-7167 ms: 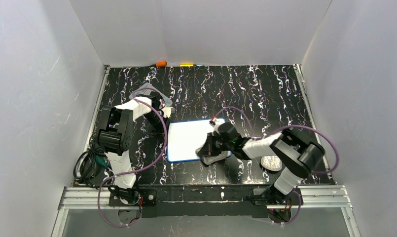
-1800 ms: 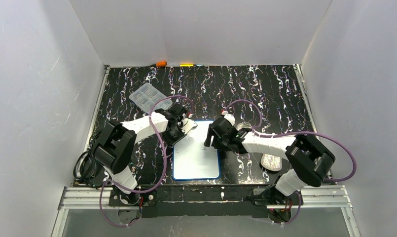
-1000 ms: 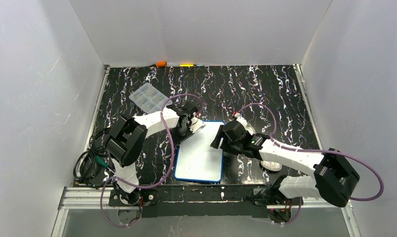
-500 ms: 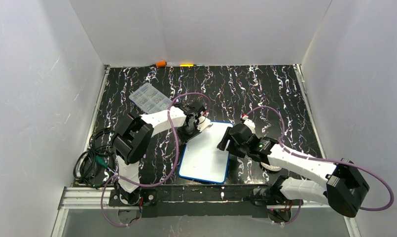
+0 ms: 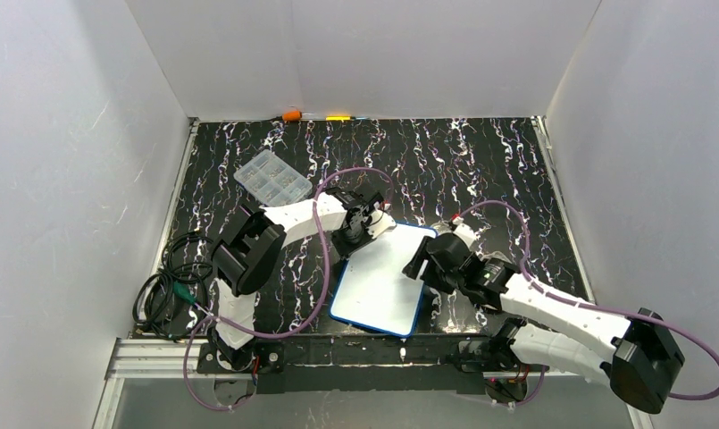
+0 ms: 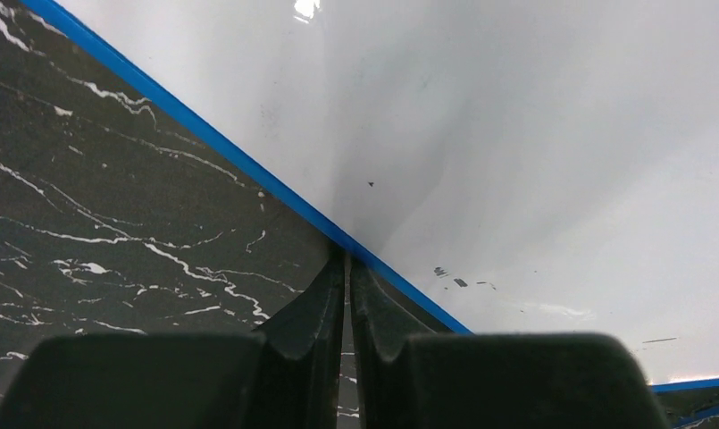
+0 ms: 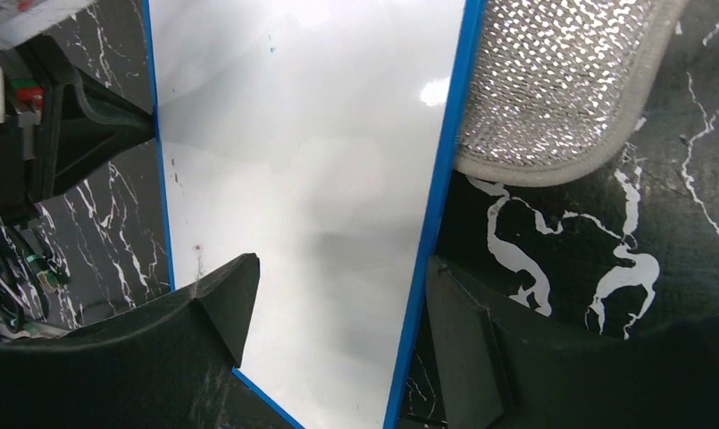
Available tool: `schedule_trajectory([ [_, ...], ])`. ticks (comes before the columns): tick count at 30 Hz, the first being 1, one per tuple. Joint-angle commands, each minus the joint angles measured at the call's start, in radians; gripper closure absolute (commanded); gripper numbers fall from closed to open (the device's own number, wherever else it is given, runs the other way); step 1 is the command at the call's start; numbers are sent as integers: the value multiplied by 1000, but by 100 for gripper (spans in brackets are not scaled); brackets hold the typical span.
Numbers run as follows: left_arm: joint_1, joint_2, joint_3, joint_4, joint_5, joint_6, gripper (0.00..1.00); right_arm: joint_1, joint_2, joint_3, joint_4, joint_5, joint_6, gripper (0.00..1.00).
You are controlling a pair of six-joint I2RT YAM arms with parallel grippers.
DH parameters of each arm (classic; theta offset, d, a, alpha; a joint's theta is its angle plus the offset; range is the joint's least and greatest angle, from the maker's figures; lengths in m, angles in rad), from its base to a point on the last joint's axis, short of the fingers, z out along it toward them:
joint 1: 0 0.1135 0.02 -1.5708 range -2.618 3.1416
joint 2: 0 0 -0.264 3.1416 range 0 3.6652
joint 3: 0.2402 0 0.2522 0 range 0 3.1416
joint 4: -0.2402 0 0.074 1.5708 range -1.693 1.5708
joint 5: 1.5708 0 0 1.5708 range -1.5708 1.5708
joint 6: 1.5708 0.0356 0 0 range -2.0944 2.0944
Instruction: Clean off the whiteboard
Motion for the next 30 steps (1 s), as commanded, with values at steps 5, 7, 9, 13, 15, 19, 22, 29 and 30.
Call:
schedule_trajectory([
  [5,-37,80,-6,110,147,-14,94,2,-77,-66,16,42,27,19],
  [7,-38,84,-6,109,144,-11,94,-2,-85,-70,-24,67,17,18],
  [9,-37,85,-8,107,140,-7,94,-8,-92,-68,-72,98,3,17],
  [13,-36,85,-14,107,128,-2,94,-27,-94,-60,-187,165,-2,16],
  [15,-36,85,-16,107,125,0,94,-29,-90,-58,-199,174,-4,15],
  [19,-32,86,-15,107,125,-2,95,-36,-94,-118,-82,122,-11,13],
  [22,-31,85,-15,107,129,-3,95,-53,-84,-200,105,20,-16,14],
  [29,-19,102,-7,91,169,-14,95,-102,-49,-342,507,-161,19,20],
  [30,-19,103,-9,92,175,-15,95,-105,-52,-345,542,-175,22,22],
])
